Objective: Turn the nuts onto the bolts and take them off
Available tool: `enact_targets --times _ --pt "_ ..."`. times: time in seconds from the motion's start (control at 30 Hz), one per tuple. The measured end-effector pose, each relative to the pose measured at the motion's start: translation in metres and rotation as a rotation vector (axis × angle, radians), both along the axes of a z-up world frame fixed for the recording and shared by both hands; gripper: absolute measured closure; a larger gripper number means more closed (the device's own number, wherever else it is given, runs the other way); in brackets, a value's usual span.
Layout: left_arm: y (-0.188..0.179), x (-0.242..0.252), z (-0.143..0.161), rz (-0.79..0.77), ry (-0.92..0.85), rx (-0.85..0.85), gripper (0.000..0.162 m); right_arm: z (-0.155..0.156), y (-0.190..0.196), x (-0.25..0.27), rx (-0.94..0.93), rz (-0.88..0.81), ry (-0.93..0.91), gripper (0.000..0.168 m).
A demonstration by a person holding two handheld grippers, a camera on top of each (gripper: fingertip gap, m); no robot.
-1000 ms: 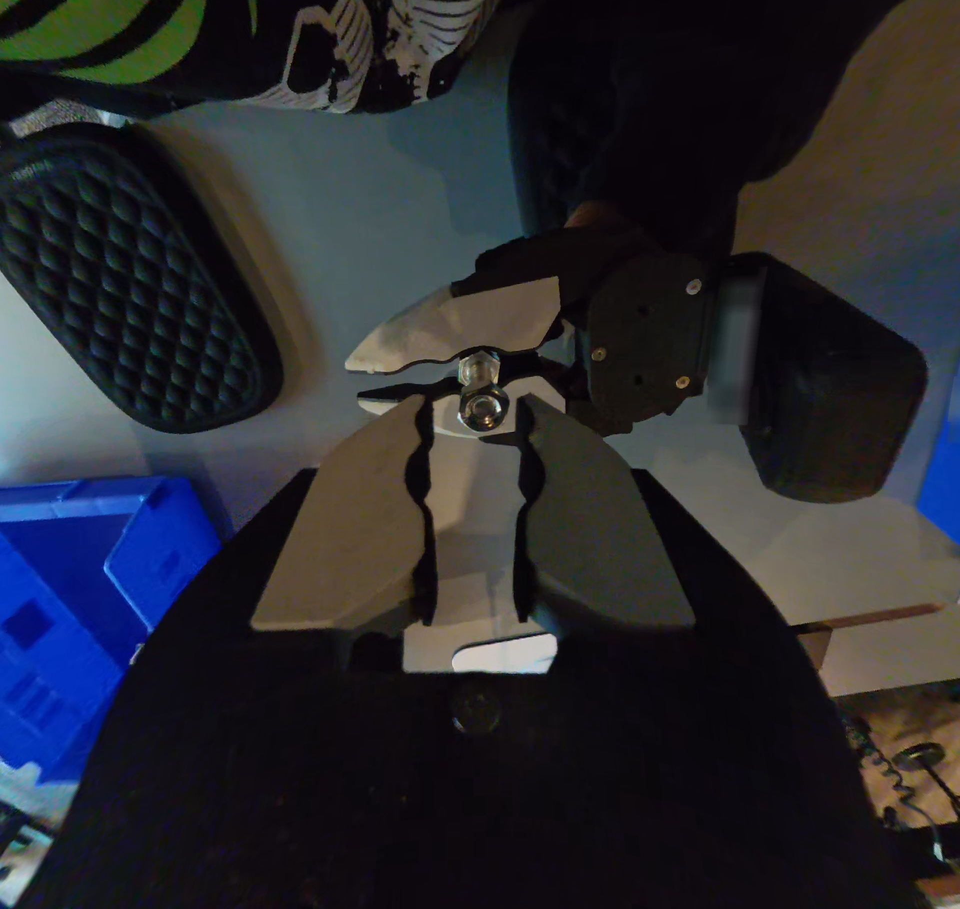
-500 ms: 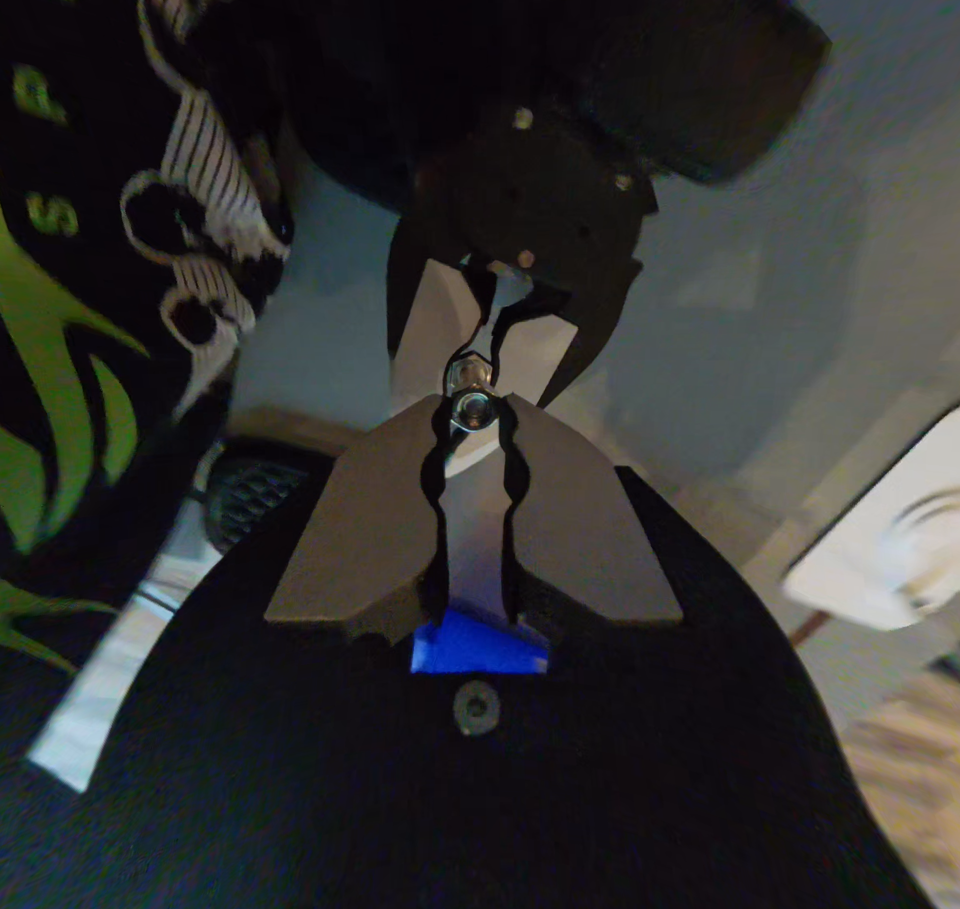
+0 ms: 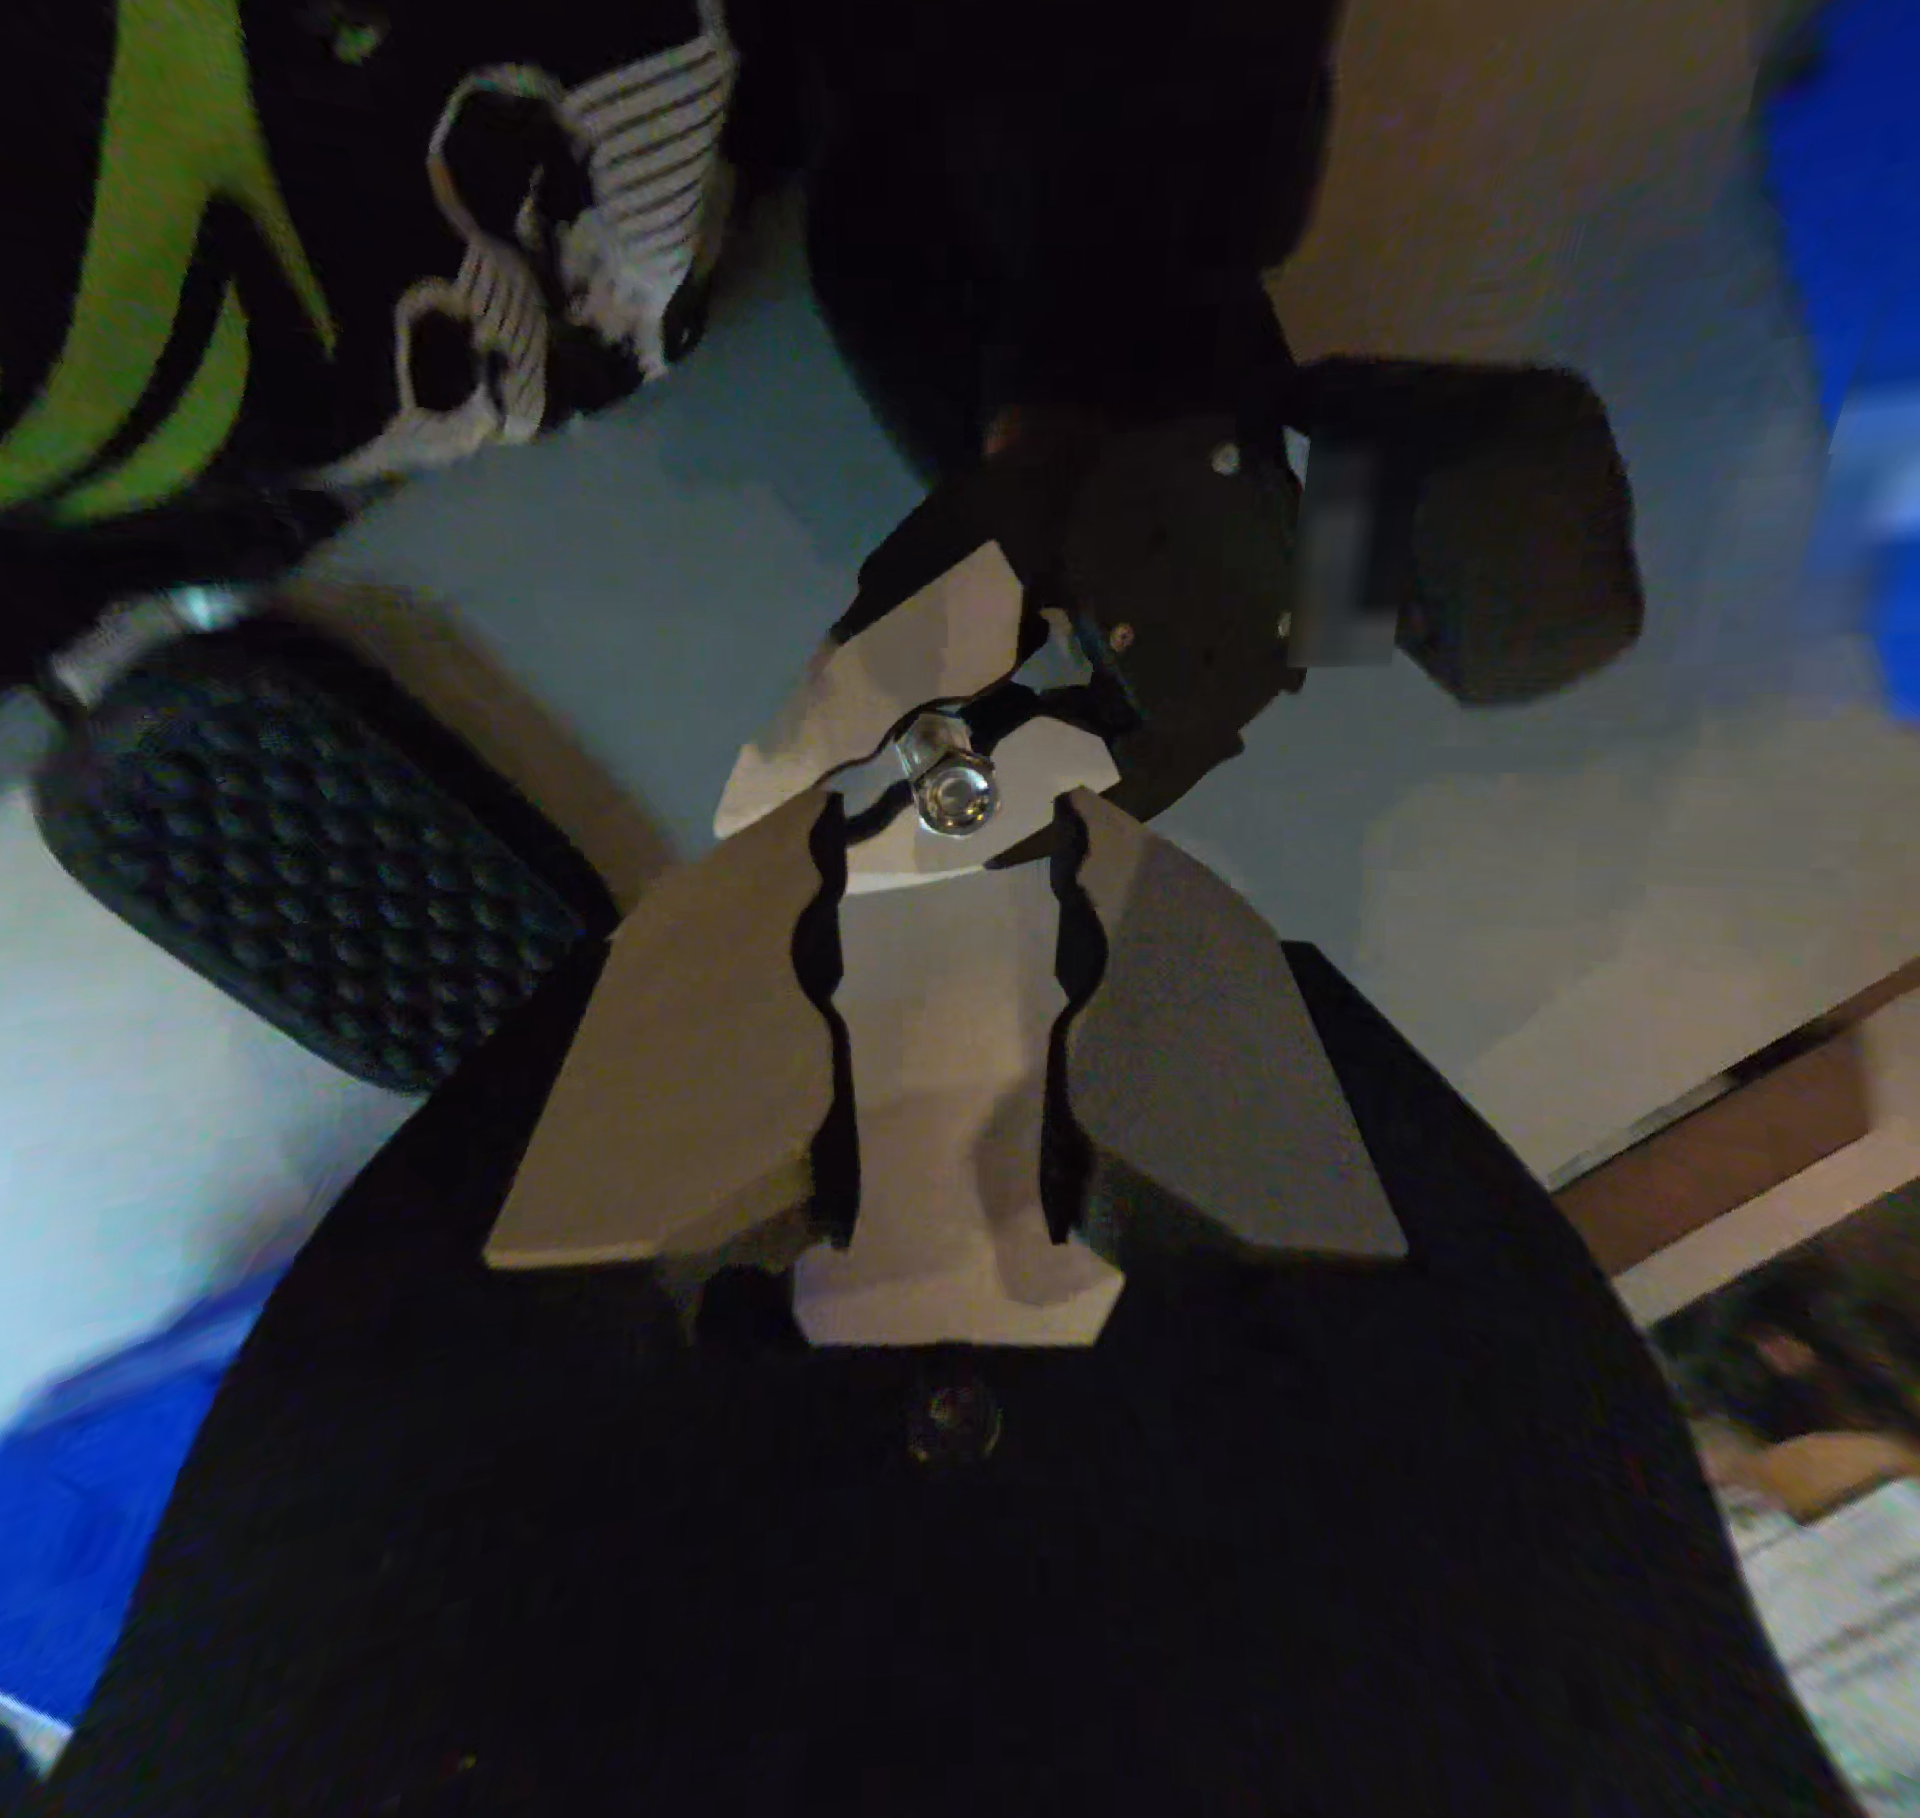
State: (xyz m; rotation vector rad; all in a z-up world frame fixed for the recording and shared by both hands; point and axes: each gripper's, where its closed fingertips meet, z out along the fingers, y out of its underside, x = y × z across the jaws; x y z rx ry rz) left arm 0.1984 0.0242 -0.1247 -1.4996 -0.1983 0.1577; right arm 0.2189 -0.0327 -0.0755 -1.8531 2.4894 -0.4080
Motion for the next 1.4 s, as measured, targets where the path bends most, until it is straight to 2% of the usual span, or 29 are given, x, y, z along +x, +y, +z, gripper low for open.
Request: enact_targets --times 0.07,0.27,0.47,0.63,0.83,0.97,1.1,1.2,1.3,1.4 --pt "0.001 0.001 0.000 -0.009 0.002 -0.003 0.150 -0.003 0.003 0.000 0.018 0.131 0.036 0.131" --pt "0.000 0.002 0.001 -0.015 0.000 0.003 0.150 -0.014 0.004 0.002 0.129 0.253 0.048 0.135" --pt "0.001 0.002 0.000 -0.013 0.005 -0.003 0.150 -0.018 0.001 0.001 0.136 0.231 0.042 0.151" --pt "-0.002 -0.002 0.001 0.019 0.003 0.002 0.150 -0.018 -0.001 -0.001 0.135 -0.053 0.003 0.151" --pt "-0.002 -0.006 -0.001 0.046 -0.005 -0.008 0.151 -0.019 0.002 -0.003 0.191 -0.691 -0.091 0.151" --pt "0.000 -0.004 -0.002 0.036 0.008 -0.021 0.151 -0.019 0.004 0.000 0.173 -0.742 -0.112 0.151" --pt "0.000 -0.003 -0.001 0.022 0.003 -0.010 0.151 -0.015 0.000 0.002 0.129 -0.631 -0.104 0.134" --pt "0.001 -0.001 -0.001 0.006 0.004 -0.009 0.150 -0.009 0.004 0.004 0.085 -0.305 -0.047 0.122" --pt "0.002 0.002 0.000 -0.015 0.005 -0.006 0.150 -0.008 0.011 0.002 0.063 -0.015 0.036 0.126" --pt "0.002 0.004 0.000 -0.028 0.009 -0.004 0.150 -0.009 0.012 0.003 0.082 0.156 0.040 0.134"
